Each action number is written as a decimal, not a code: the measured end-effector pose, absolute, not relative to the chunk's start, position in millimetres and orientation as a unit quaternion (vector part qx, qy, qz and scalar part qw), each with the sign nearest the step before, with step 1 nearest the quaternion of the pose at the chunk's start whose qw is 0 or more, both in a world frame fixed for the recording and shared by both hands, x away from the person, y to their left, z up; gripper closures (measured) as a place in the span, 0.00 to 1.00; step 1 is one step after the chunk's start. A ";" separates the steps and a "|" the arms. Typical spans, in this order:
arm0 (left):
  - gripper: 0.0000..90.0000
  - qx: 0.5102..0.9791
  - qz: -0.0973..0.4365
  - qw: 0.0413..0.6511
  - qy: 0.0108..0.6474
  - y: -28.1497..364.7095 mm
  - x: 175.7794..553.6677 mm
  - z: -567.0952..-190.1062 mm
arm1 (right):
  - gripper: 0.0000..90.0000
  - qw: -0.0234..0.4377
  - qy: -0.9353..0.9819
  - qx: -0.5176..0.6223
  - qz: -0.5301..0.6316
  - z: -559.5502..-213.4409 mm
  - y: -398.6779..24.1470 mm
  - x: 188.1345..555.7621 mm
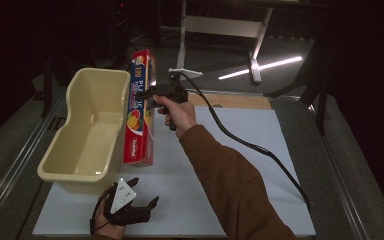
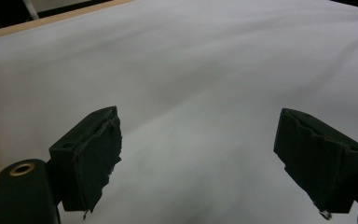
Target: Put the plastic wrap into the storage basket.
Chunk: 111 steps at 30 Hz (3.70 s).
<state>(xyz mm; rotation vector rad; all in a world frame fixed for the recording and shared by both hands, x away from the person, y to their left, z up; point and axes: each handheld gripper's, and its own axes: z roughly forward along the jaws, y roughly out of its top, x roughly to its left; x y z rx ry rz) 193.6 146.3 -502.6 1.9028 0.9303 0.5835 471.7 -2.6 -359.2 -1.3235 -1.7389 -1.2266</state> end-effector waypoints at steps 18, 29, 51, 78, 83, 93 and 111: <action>0.17 0.769 0.233 0.467 0.369 145.5 188.1 -502.3 | 0.47 0.367 -0.613 -0.512 -0.476 -378.7 64.5 461.2; 0.17 0.769 0.232 0.469 0.368 144.8 188.1 -502.2 | 0.47 0.360 -0.615 -0.520 -0.471 -388.9 76.2 461.0; 0.17 0.762 0.234 0.475 0.372 148.6 186.2 -500.4 | 0.46 0.345 -0.610 -0.545 -0.460 -400.7 101.4 454.8; 0.17 0.760 0.235 0.477 0.374 150.1 185.7 -499.8 | 0.45 0.297 -0.636 -0.572 -0.424 -415.5 116.9 450.8; 0.17 0.759 0.235 0.477 0.375 150.1 185.5 -499.7 | 0.44 0.295 -0.639 -0.575 -0.417 -414.4 117.9 451.1; 0.17 0.761 0.235 0.475 0.374 149.7 185.7 -500.0 | 0.41 0.295 -0.641 -0.584 -0.402 -410.4 116.2 452.5; 0.17 0.763 0.237 0.471 0.374 148.1 186.7 -500.9 | 0.45 0.235 -0.715 -0.513 -0.412 -378.1 93.1 447.4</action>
